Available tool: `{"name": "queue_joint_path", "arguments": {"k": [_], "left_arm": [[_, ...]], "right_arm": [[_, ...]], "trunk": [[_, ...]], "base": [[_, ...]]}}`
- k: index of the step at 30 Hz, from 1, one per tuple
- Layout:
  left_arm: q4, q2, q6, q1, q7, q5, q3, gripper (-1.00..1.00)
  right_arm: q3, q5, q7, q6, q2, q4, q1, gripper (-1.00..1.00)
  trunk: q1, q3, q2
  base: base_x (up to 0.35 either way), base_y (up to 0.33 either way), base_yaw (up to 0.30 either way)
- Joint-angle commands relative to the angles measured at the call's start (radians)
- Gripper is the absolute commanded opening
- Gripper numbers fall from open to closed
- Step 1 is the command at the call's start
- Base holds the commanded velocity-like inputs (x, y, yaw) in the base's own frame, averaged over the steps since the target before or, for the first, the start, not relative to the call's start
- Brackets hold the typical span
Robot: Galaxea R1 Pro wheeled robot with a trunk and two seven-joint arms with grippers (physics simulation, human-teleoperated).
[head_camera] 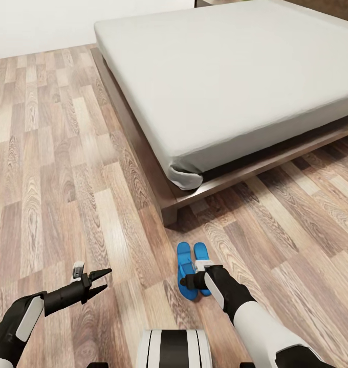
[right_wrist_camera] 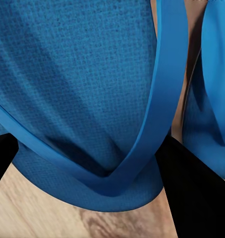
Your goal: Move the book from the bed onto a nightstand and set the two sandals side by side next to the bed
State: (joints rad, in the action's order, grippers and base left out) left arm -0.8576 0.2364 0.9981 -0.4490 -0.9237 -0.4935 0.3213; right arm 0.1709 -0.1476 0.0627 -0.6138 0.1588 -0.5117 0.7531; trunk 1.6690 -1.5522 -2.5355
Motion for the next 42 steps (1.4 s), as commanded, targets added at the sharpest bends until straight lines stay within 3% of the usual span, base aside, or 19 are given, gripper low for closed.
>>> {"name": "queue_joint_path", "arguments": {"k": [1,14,23,42], "left_arm": [[0.0,0.0,0.004,0.0,-0.004,0.003,0.001,1.0],[0.0,0.0,0.004,0.0,-0.004,0.001,0.001,1.0],[-0.001,0.0,0.004,0.0,-0.004,0.001,0.001,1.0],[0.0,0.0,0.004,0.0,-0.004,0.001,0.001,1.0]], "right_arm": [[0.004,-0.011,-0.001,-0.004,-0.001,-0.001,0.0,-1.0],[0.004,-0.007,-0.001,0.023,-0.001,-0.001,0.001,-1.0],[0.004,-0.007,-0.001,0.023,-0.001,-0.001,0.002,-1.0],[0.004,0.002,-0.002,0.055,-0.002,-0.002,0.005,-1.0]], "trunk": [[0.0,-0.001,0.0],[0.0,-0.001,0.0],[0.004,-0.035,-0.002],[0.004,-0.035,-0.002]], "base": [[0.0,0.0,0.0],[0.0,0.0,0.0],[0.0,0.0,0.0],[0.0,0.0,0.0]]}}
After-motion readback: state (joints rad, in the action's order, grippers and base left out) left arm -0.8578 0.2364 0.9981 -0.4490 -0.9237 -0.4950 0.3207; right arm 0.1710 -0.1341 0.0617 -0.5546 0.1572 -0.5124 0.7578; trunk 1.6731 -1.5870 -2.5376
